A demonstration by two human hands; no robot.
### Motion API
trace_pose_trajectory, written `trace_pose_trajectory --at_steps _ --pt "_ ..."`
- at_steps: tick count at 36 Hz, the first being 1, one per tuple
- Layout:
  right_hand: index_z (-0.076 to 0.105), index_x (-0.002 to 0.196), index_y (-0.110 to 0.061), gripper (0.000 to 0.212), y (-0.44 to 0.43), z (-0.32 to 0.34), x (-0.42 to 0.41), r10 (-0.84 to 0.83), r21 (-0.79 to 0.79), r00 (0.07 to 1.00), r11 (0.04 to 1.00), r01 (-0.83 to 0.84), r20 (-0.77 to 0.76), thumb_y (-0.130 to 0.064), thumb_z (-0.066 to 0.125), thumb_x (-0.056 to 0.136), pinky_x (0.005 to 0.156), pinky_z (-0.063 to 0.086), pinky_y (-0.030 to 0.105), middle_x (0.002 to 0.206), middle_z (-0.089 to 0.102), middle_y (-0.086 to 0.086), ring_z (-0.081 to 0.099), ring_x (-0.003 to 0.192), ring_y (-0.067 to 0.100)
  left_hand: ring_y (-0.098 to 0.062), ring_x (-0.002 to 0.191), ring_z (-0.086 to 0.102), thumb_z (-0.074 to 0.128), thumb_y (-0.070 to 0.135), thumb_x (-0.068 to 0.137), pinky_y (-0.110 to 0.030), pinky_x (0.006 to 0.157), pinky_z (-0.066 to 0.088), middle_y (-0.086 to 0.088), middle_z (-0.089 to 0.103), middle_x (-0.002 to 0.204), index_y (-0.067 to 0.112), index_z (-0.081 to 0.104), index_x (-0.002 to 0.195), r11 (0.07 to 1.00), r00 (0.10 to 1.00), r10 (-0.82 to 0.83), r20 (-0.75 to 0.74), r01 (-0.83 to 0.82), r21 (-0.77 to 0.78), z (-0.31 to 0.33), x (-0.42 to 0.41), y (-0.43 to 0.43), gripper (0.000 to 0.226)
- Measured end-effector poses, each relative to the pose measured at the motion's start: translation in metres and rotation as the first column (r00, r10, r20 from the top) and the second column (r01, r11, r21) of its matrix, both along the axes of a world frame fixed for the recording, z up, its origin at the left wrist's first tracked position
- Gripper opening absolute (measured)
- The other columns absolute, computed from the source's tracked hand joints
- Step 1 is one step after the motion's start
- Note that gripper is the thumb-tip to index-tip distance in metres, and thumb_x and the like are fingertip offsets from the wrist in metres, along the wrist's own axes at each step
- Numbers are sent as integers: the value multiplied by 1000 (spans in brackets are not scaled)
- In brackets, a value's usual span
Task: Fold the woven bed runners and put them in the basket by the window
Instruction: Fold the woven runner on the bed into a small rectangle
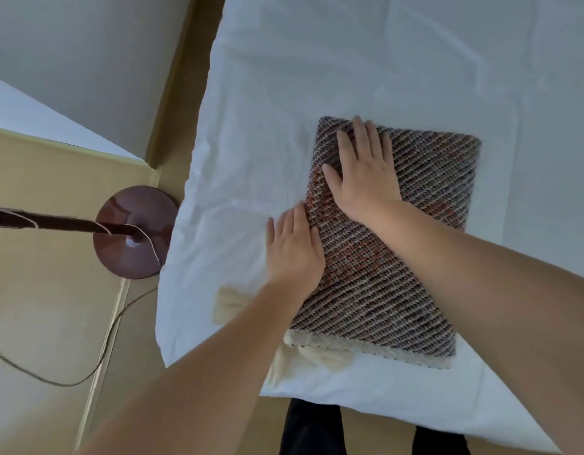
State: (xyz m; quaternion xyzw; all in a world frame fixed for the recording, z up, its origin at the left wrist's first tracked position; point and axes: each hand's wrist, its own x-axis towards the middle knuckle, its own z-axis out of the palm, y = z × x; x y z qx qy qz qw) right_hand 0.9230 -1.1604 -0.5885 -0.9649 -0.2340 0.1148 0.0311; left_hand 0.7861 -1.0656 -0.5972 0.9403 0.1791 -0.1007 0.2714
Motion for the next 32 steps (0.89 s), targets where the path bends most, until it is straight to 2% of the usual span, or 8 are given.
trace_pose_trajectory --at_steps 3,7,10,16,23,26,29,32 --pt "6 154 -11 70 -20 -6 9 -26 -53 999 998 25 -21 -53 16 99 120 -1 48 161 -2 18 -4 149 32 -26 138 30 30 34 100 -43 119 8 -12 42 145 4 22 148 999 999 -37 35 36 26 -6 45 10 57" --pt "3 154 -11 72 -51 -6 18 -62 -108 998 992 59 -22 -56 12 98 120 -3 47 161 -4 19 -5 149 32 -29 111 54 43 42 95 -39 96 42 -10 60 120 11 42 131 982 992 103 73 -90 -166 0 112 12 47" --pt "1 154 -11 72 -68 -2 23 -82 -115 996 990 78 -32 -56 11 98 120 -4 46 161 -5 18 -6 149 31 -26 106 57 46 27 96 -27 82 39 -6 61 116 14 47 124 968 983 145 113 -117 -224 8 141 5 31" --pt "-2 154 -10 73 -92 12 22 -151 -108 988 983 147 -31 -56 8 98 120 -6 46 161 -8 17 -9 148 31 -10 108 50 39 20 99 -16 88 32 0 57 125 16 44 135 969 949 118 293 -46 -242 22 143 -12 36" --pt "-5 153 -8 75 -87 2 16 -120 -87 992 989 117 -32 -57 7 97 119 -8 46 161 -9 16 -11 148 31 -28 111 51 36 23 99 -32 91 40 -13 57 119 14 45 133 992 949 67 307 -31 -121 -6 159 0 37" --pt "-3 153 -8 77 -81 -9 16 -117 -99 992 989 112 -47 -59 6 96 120 -7 48 161 -8 15 -10 148 30 -31 133 35 30 31 100 -45 109 32 -14 41 144 10 27 146 998 988 61 143 -60 -10 -18 164 -3 51" --pt "-2 154 -9 79 -92 -19 18 -162 -115 985 981 155 -57 -62 5 95 119 -7 47 162 -7 13 -10 149 29 -27 147 7 25 42 101 -39 120 8 -13 4 160 8 -3 152 997 1000 -29 -1 29 74 -23 162 -13 67" --pt "-5 153 -9 81 -120 -24 22 -290 -155 954 949 276 -72 -64 3 93 119 -6 48 161 -11 12 -13 148 30 -26 147 1 23 47 100 -38 120 6 -13 -5 160 8 -11 150 987 990 -127 -63 132 90 -21 157 -15 73"
